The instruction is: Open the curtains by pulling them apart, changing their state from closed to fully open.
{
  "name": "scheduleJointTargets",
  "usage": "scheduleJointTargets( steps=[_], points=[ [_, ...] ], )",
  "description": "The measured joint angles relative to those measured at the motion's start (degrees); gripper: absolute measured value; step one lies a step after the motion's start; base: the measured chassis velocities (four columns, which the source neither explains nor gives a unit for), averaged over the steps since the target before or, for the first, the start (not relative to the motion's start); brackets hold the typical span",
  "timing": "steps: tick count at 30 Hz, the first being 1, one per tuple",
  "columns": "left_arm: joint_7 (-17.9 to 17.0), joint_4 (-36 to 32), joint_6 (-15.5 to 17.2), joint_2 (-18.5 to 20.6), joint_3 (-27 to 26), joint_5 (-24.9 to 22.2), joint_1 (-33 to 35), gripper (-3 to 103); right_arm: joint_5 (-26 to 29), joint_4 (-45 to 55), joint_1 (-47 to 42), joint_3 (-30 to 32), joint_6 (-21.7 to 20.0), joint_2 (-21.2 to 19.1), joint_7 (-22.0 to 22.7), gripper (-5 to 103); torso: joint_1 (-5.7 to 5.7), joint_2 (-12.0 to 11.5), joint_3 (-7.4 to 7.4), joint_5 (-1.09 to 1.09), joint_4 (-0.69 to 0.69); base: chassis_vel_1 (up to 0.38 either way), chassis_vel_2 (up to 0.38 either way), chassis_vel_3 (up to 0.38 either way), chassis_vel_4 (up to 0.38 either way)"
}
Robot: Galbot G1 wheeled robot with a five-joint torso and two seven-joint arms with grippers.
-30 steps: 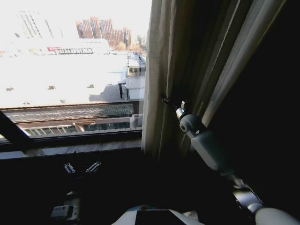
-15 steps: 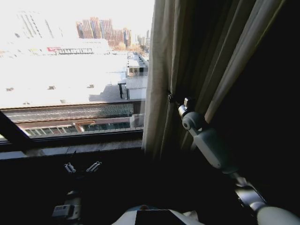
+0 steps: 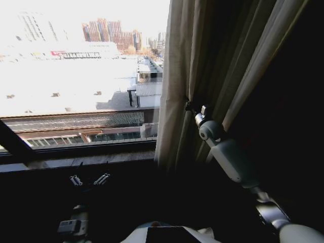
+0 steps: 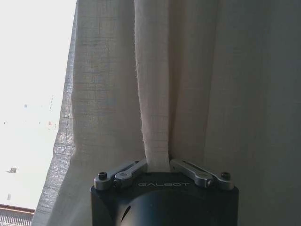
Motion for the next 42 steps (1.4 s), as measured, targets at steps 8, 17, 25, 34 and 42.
scheduleJointTargets(
  steps=[8,17,25,34,42],
  points=[
    [0.0,0.0,0.0,0.4,-0.2,-0.5,0.1,100,0.2,-6.1,0.0,4.9,0.2,-3.4,-0.1,0,0.0,0.0,0.0,-0.01,-0.01,0.0,0.0,0.0,0.0],
    [0.0,0.4,-0.1,0.9,0.5,-0.5,-0.5,100,1.8,-10.3,0.3,6.8,0.7,-7.2,-0.3,0,0.0,0.0,-0.01,-0.02,0.0,0.0,0.0,0.0,0.0],
    [0.0,0.6,-0.4,1.2,0.2,-1.7,-0.4,100,2.4,-18.1,3.1,7.1,1.9,-9.2,-0.8,0,-0.01,0.0,-0.01,0.0,-0.01,0.0,0.0,0.0,0.0],
    [0.1,1.7,-2.0,1.4,-0.7,-3.2,0.1,100,2.2,-13.5,2.0,7.4,0.9,-8.9,-0.4,7,0.0,0.0,0.01,0.03,-0.01,0.0,0.0,0.0,0.0],
    [0.1,1.8,-2.2,1.6,-1.2,-4.6,-0.1,100,2.2,0.4,-6.6,7.5,-1.6,-9.4,1.8,39,0.0,0.0,0.01,-0.01,-0.01,0.0,0.0,0.0,0.0]
  ],
)
